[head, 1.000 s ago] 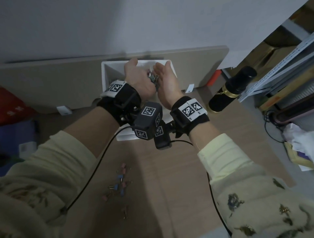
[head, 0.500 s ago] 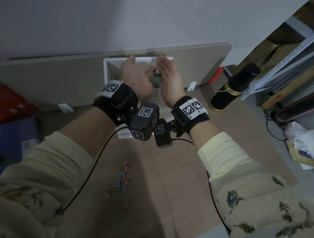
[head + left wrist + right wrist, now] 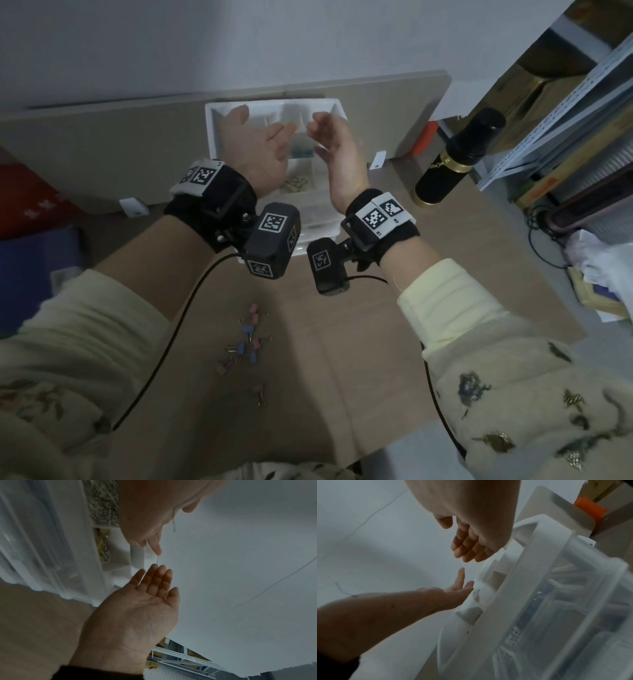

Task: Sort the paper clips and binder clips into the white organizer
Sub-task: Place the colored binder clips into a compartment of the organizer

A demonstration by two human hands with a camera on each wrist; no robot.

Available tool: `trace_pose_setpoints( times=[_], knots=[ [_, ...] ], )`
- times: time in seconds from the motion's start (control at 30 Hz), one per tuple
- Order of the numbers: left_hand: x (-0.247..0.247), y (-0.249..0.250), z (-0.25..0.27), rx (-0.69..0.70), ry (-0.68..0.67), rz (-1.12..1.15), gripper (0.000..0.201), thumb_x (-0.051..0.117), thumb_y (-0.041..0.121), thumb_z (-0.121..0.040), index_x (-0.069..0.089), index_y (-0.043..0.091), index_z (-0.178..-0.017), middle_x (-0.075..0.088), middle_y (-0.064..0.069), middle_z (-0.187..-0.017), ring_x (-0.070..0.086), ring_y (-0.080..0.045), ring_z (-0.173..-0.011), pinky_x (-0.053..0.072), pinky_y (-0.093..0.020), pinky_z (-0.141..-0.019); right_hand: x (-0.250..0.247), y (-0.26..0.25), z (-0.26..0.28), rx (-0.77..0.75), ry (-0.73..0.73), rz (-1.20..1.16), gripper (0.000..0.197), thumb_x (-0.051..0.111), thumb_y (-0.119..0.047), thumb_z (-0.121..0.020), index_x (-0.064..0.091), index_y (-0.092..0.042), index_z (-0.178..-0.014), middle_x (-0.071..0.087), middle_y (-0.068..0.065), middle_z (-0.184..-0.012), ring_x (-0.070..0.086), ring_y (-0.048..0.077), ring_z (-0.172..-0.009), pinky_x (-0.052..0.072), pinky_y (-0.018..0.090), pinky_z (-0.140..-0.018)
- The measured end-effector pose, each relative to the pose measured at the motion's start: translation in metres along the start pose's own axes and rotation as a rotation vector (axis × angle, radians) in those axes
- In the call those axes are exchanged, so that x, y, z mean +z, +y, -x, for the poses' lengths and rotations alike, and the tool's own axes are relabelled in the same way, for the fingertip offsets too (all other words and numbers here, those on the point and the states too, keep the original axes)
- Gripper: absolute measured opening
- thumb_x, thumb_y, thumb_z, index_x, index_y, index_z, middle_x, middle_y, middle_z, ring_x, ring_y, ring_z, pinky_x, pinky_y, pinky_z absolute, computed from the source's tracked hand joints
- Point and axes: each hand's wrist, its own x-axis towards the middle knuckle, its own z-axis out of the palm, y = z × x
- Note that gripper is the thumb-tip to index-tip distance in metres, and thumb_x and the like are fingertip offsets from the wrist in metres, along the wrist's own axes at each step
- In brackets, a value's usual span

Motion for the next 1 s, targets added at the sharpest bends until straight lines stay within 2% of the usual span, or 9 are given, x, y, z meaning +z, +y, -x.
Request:
trace_pose_setpoints(
  times=[0.1,0.17,0.23,0.37,0.53,0.63,0.77,0.87,1.0],
  knots=[
    [-0.02,-0.011,0.014,0.032,0.003,-0.009,0.051,0.033,0.041,-0.093,0.051,0.006,-0.125,0.057,-0.009,-0.127,0.051,-0.016,-0.093,0.037,-0.027,-0.07,-0.001,0.008,0.031,-0.035,0.021,0.11,0.028,0.041,-0.014,-0.097,0.057,-0.014,-0.074,0.053,0.0,-0.067,0.048,0.012,-0.061,0.037,0.021,-0.058],
    [-0.037,-0.021,0.027,0.065,0.02,-0.009,0.035,0.042,0.035,-0.089,0.06,0.008,-0.1,0.065,-0.007,-0.098,0.052,-0.018,-0.081,0.039,-0.027,-0.068,-0.003,0.022,0.056,-0.034,-0.023,0.12,0.032,0.043,-0.008,-0.097,0.051,-0.011,-0.065,0.043,0.003,-0.06,0.038,0.009,-0.052,0.031,0.018,-0.049],
    [-0.058,-0.033,0.038,0.085,0.059,-0.054,0.027,0.043,0.031,-0.088,0.061,0.011,-0.082,0.058,-0.001,-0.073,0.052,-0.015,-0.067,0.039,-0.026,-0.064,-0.005,0.043,0.079,-0.018,-0.093,0.168,0.035,0.045,-0.005,-0.096,0.049,-0.01,-0.061,0.042,0.002,-0.057,0.037,0.007,-0.05,0.031,0.018,-0.05],
    [-0.106,-0.057,0.052,0.059,0.199,-0.153,0.026,0.041,0.023,-0.091,0.051,0.016,-0.067,0.047,0.004,-0.052,0.042,-0.012,-0.052,0.029,-0.024,-0.053,-0.01,0.094,0.114,0.085,-0.209,0.469,0.036,0.051,-0.01,-0.092,0.055,-0.018,-0.057,0.051,-0.005,-0.055,0.044,0.006,-0.052,0.037,0.023,-0.058],
    [-0.166,-0.088,0.056,-0.069,0.37,-0.253,0.028,0.037,0.022,-0.094,0.051,0.018,-0.07,0.046,0.006,-0.052,0.04,-0.008,-0.045,0.027,-0.02,-0.046,-0.016,0.138,0.135,0.323,-0.423,0.795,0.025,0.05,-0.014,-0.094,0.067,0.004,-0.09,0.064,0.012,-0.083,0.055,0.017,-0.075,0.043,0.023,-0.065],
    [-0.192,-0.101,0.054,-0.154,0.465,-0.353,0.031,0.033,0.021,-0.096,0.052,0.017,-0.071,0.049,0.007,-0.049,0.041,-0.006,-0.037,0.027,-0.019,-0.042,-0.018,0.164,0.143,0.392,-0.568,0.917,0.021,0.052,-0.013,-0.093,0.069,-0.003,-0.102,0.07,0.009,-0.102,0.063,0.02,-0.093,0.048,0.032,-0.086],
    [-0.214,-0.116,0.055,-0.259,0.52,-0.545,0.03,0.033,0.017,-0.096,0.054,0.015,-0.074,0.05,0.001,-0.068,0.044,-0.012,-0.054,0.029,-0.022,-0.049,-0.017,0.194,0.151,0.288,-0.743,1.29,0.033,0.055,-0.02,-0.089,0.058,-0.015,-0.122,0.061,0.01,-0.12,0.054,0.03,-0.111,0.041,0.044,-0.099],
    [-0.227,-0.124,0.057,-0.349,0.554,-0.695,0.031,0.035,0.015,-0.095,0.054,0.016,-0.071,0.051,0.002,-0.071,0.042,-0.011,-0.058,0.031,-0.019,-0.046,-0.019,0.204,0.155,0.232,-0.772,1.38,0.049,0.057,-0.021,-0.089,0.043,-0.019,-0.136,0.043,0.008,-0.137,0.041,0.032,-0.123,0.034,0.042,-0.104],
    [-0.234,-0.129,0.058,-0.419,0.558,-0.739,0.03,0.036,0.016,-0.094,0.052,0.017,-0.069,0.049,0.001,-0.069,0.037,-0.011,-0.056,0.027,-0.022,-0.053,-0.016,0.211,0.16,0.157,-0.761,1.454,0.049,0.055,-0.027,-0.09,0.042,-0.018,-0.137,0.039,0.009,-0.138,0.045,0.037,-0.118,0.042,0.044,-0.096]
  ],
)
